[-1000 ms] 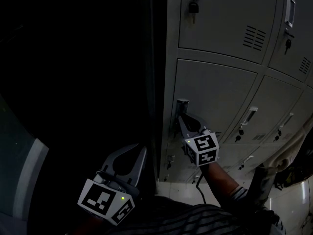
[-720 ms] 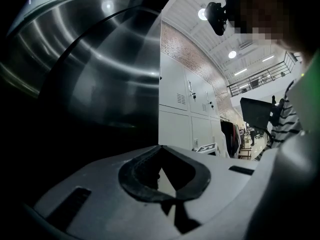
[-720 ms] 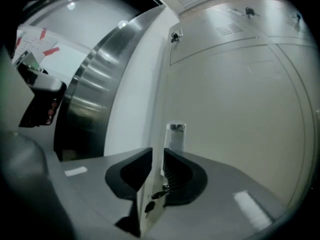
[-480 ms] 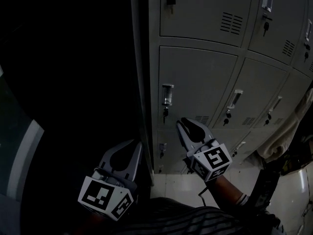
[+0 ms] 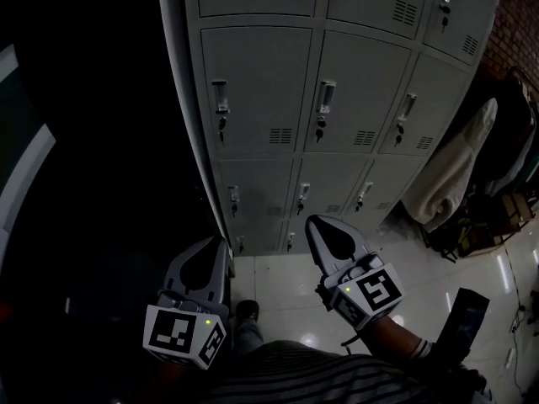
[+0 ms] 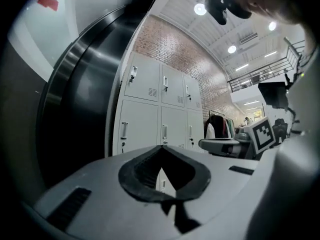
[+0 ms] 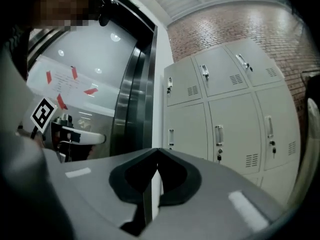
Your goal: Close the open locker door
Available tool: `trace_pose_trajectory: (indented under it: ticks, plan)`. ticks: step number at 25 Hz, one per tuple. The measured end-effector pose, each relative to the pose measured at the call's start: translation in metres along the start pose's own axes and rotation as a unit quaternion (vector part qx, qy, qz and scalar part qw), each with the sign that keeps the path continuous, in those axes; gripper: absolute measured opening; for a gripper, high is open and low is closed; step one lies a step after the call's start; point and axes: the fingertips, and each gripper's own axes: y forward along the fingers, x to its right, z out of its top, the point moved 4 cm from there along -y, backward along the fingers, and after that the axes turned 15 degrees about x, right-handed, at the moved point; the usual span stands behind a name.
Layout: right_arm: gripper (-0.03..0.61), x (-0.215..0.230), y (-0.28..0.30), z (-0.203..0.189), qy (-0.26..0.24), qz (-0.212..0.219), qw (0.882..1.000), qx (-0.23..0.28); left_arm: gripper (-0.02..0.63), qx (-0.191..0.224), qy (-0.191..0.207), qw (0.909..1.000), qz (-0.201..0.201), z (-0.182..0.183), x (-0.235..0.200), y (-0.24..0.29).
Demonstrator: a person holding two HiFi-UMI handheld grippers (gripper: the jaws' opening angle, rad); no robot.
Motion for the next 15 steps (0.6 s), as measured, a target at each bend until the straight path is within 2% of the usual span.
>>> trace_pose_trajectory:
  ticks: [7,15]
  plan:
    - [0.002,-0.027,-0.088,0.028,0.036,-0.006,0.999,-0.015,0.005,-0.007,0.013,0.9993,0.033,0.008,0.062,-0.064]
    - [0.000,-0.057,-0.113,0.041,0.039,-0.023,0.999,-0.005,0.005,-0.015,0.031,0.9985,0.043,0.012,0.073,-0.095]
